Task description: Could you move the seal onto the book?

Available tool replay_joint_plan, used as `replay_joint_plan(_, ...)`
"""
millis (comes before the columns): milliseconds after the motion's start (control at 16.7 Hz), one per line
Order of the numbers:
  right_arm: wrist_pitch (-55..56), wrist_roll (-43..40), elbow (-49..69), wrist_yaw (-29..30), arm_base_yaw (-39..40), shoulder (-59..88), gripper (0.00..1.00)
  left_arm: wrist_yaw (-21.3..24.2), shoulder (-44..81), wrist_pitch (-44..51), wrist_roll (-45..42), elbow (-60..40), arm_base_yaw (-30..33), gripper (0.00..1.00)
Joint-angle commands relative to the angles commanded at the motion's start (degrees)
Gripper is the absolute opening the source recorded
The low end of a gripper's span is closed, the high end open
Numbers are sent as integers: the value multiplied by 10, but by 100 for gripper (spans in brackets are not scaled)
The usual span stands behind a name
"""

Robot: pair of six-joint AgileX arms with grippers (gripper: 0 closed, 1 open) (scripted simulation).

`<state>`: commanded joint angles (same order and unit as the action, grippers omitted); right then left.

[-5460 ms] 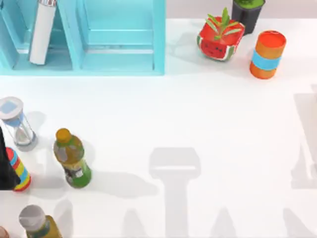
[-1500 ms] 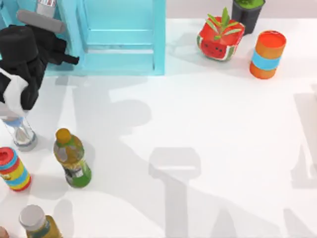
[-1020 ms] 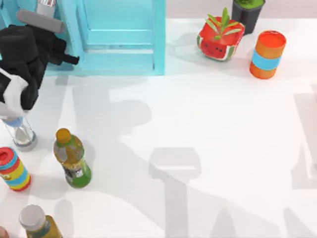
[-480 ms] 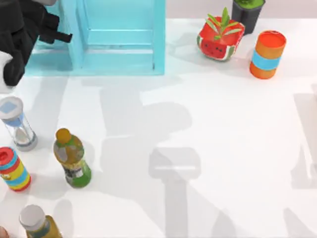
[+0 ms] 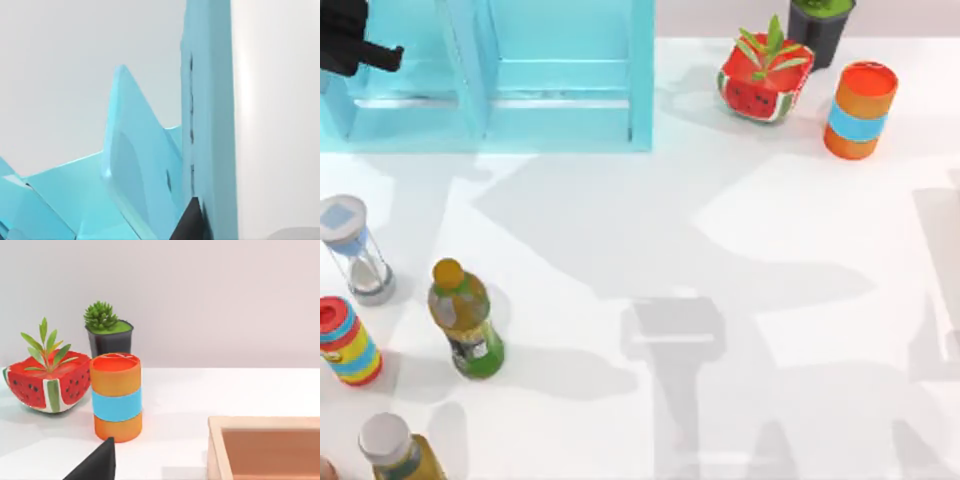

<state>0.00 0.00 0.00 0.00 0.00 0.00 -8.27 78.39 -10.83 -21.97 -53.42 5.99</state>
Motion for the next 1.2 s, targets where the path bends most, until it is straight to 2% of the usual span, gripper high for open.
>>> replay_joint_plan(300, 0, 0, 0, 0, 0, 0, 100, -13, -139, 32, 7, 90, 11, 0)
replay_joint_plan(780, 0, 0, 0, 0, 0, 0, 100, -15, -148, 33, 13, 103, 12, 0)
replay_joint_plan(960, 0, 0, 0, 0, 0, 0, 100, -35, -135, 35, 62, 96, 34, 0)
replay_joint_plan(1200, 0, 0, 0, 0, 0, 0, 100, -92, -100, 40, 203, 77, 96, 0)
